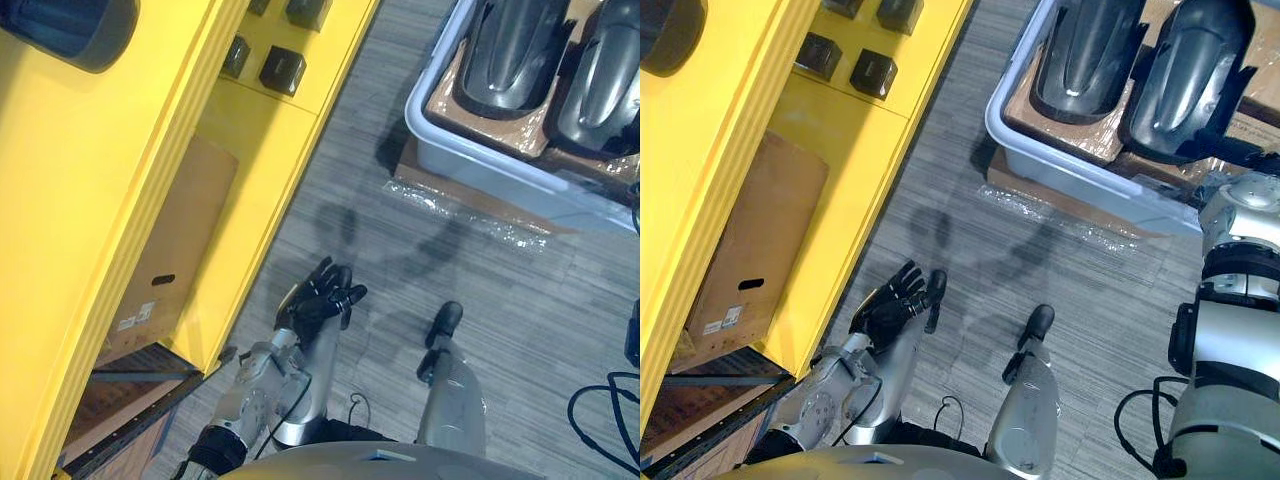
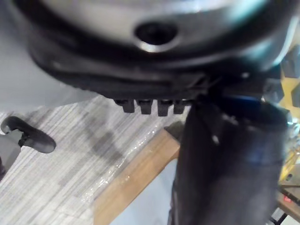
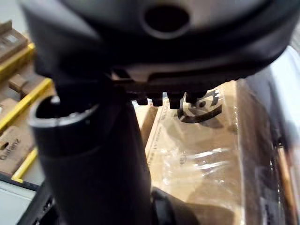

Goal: Walk over and take three plastic housings, then place them on the shelf

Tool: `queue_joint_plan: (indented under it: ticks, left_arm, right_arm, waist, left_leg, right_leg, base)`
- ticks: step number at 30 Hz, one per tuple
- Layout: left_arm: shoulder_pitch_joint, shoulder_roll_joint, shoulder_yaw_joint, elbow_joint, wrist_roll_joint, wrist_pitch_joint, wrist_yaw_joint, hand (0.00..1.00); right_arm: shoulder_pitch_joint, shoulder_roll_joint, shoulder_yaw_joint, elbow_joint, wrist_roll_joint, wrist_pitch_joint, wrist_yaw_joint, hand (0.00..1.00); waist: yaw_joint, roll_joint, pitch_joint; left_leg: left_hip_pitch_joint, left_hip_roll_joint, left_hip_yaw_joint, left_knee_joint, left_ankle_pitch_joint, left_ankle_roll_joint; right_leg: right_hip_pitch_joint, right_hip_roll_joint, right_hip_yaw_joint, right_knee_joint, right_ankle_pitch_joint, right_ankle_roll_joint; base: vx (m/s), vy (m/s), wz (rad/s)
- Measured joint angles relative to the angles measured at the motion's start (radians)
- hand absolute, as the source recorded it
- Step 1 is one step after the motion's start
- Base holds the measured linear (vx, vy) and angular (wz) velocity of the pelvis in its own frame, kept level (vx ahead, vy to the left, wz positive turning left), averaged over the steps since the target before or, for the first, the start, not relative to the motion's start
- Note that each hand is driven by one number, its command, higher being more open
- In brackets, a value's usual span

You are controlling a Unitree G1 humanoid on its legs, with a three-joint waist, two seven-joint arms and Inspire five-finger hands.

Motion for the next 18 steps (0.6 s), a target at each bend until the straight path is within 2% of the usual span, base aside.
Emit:
queue_joint_plan:
  ticks: [1,2,10,12,18]
  left_arm:
    - [-0.003,-0.003,0.000,0.000,-0.009,0.000,0.004,1.00]
    - [-0.010,-0.015,0.004,0.001,-0.033,-0.003,0.015,1.00]
    - [-0.039,-0.035,0.023,0.005,-0.033,-0.023,0.038,1.00]
    - [-0.039,-0.037,0.037,0.007,-0.033,-0.027,0.038,1.00]
    - [-0.037,-0.066,0.059,0.010,-0.033,-0.066,0.038,1.00]
  right_arm:
    - [-0.001,-0.009,0.000,0.000,0.001,0.003,0.009,1.00]
    - [-0.005,-0.029,0.000,0.000,0.001,0.019,0.026,0.00]
    - [-0.037,-0.114,0.026,-0.001,-0.017,0.068,0.045,0.00]
    - [-0.039,-0.119,0.030,-0.008,-0.022,0.076,0.073,0.00]
    - [-0.039,-0.109,0.025,-0.031,-0.008,0.107,0.079,0.00]
  waist:
    - [0.004,0.000,0.000]
    - [0.013,0.001,0.000]
    - [0.018,-0.001,0.001]
    - [0.016,-0.002,0.001]
    - [0.014,-0.005,0.004]
  left_leg:
    - [-0.006,0.000,-0.001,0.004,0.000,0.000]
    - [-0.025,-0.002,-0.005,0.014,0.001,0.000]
    - [-0.125,-0.017,-0.026,0.048,0.015,-0.010]
    - [-0.131,-0.013,-0.026,0.046,0.019,-0.013]
    - [-0.127,0.006,-0.023,0.044,0.029,-0.019]
  right_leg:
    - [-0.009,-0.001,0.000,0.012,-0.004,0.001]
    - [-0.038,-0.007,0.000,0.049,-0.020,0.001]
    - [-0.165,-0.036,-0.012,0.193,-0.070,-0.006]
    - [-0.180,-0.036,-0.010,0.209,-0.076,-0.009]
    - [-0.184,-0.034,-0.020,0.241,-0.093,-0.021]
  base:
    - [-0.04,0.004,0.04]
    - [-0.05,0.000,0.06]
    - [-0.06,-0.008,0.10]
    - [-0.05,-0.032,-0.02]
    - [-0.03,-0.039,0.03]
